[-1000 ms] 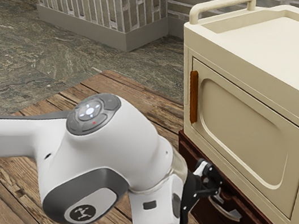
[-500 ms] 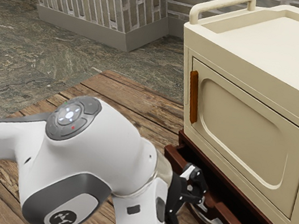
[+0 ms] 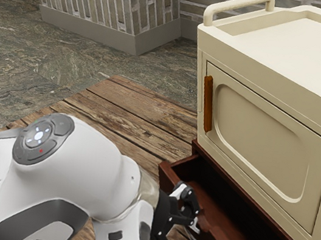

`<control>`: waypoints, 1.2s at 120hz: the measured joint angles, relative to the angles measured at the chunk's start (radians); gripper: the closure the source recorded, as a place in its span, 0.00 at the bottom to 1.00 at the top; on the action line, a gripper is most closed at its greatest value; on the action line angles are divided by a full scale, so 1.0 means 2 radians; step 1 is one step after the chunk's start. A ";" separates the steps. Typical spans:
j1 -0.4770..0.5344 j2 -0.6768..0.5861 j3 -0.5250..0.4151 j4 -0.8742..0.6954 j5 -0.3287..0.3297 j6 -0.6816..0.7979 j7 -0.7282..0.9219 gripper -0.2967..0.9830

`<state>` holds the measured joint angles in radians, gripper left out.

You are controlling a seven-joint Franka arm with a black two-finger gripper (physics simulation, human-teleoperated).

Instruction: Pull the drawer handle with one arm to open the drawer

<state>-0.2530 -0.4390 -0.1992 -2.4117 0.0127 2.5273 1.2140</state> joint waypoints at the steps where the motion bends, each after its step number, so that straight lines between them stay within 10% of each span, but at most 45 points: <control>1: 0.000 -0.001 0.000 -0.001 0.000 0.000 0.000 0.58; 63: -0.003 -0.055 0.001 -0.040 0.001 -0.006 -0.011 0.76; 144: -0.003 -0.077 -0.001 -0.058 0.002 -0.008 -0.029 0.75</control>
<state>-0.2585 -0.5933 -0.2010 -2.5284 0.0174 2.5115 1.1552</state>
